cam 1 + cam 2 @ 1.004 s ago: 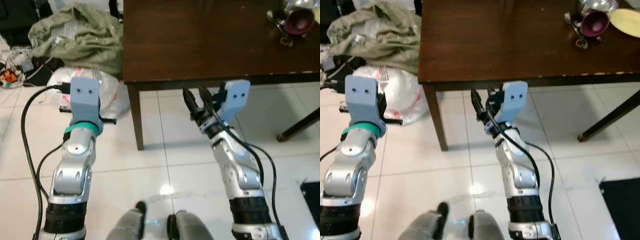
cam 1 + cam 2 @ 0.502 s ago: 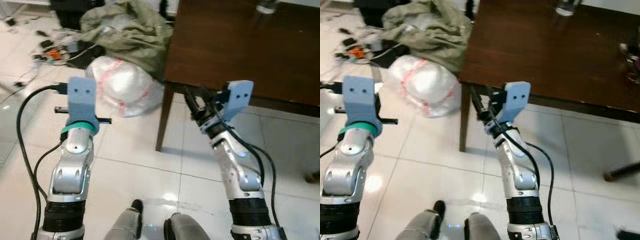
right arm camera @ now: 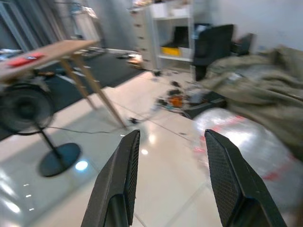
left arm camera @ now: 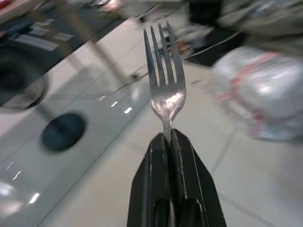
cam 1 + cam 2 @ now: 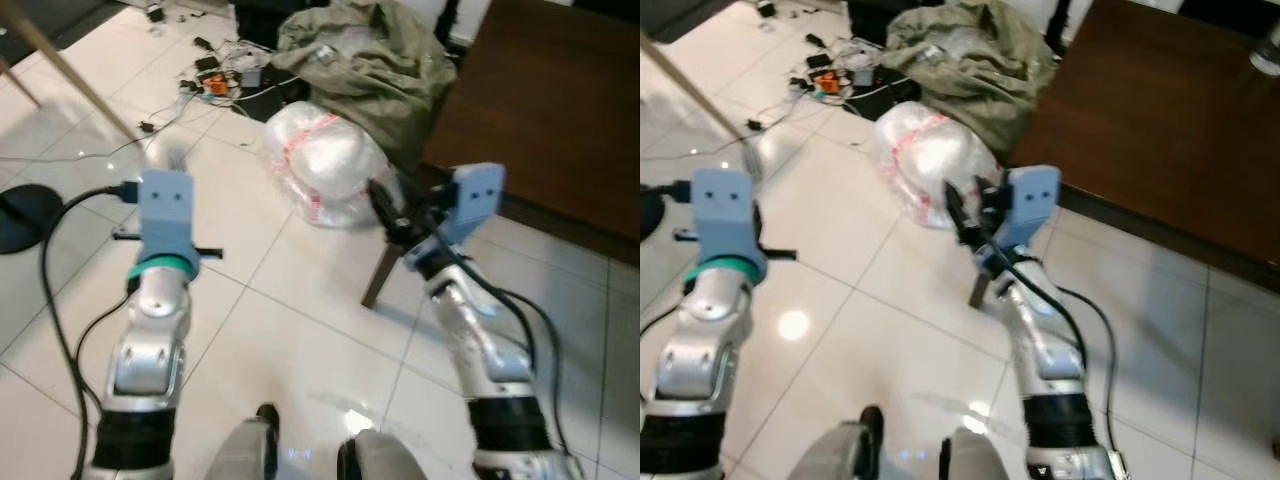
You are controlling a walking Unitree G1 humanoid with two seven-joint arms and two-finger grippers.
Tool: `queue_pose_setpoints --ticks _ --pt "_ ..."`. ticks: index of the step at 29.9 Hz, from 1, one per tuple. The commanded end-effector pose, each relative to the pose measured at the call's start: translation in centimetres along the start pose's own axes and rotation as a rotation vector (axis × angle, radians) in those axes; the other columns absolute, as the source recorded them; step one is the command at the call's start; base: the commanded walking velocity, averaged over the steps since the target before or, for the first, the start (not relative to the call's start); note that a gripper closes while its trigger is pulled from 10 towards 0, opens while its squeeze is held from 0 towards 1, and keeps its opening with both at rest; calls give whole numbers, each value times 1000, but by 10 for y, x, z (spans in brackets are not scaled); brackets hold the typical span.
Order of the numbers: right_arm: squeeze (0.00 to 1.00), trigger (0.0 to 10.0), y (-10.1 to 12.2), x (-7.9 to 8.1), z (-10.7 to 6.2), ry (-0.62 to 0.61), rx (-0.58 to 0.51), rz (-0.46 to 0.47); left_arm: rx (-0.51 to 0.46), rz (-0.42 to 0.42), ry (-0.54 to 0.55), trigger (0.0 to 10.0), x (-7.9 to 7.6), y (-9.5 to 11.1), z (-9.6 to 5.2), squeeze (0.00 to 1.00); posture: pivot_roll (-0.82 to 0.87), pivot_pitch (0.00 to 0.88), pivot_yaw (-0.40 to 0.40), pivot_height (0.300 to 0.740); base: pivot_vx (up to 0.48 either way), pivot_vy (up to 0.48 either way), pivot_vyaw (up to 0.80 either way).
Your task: Setting the table
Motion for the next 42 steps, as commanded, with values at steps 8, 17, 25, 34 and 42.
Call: queue_pose_setpoints --ticks 8,17,25,34,42 --pt "0 10000 -10 -22 -2 -124 56 -40 3 -2 -1 10000 -3 -4 -2 0 -67 64 20 740 0 0 800" --pt "0 10000 -10 -64 -6 -336 76 -92 -20 -9 -14 10000 -4 2 2 0 -82 64 15 740 0 0 800" --pt "0 10000 -12 -59 -6 -322 81 -91 -37 -14 -33 10000 -8 6 3 0 -82 70 17 740 0 0 800" --pt "0 10000 -10 -59 -6 -337 59 -94 -66 -12 -33 10000 -10 13 12 0 -89 71 21 740 238 0 344" --pt "0 10000 -10 -57 -8 -329 53 -95 -69 -15 -30 10000 -10 14 13 0 -94 73 23 740 455 0 0"
Point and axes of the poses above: a point about 5 cm out from each wrist's last joint towards the gripper, its own z axis pointing out of the wrist towards the gripper, its own y axis along the axis of the wrist's last joint, x = y × z, the point moved 4 cm from there along z, pointing out of the wrist towards the gripper, and after that the axes turned 11 degrees about -z, right-handed, at the moved point
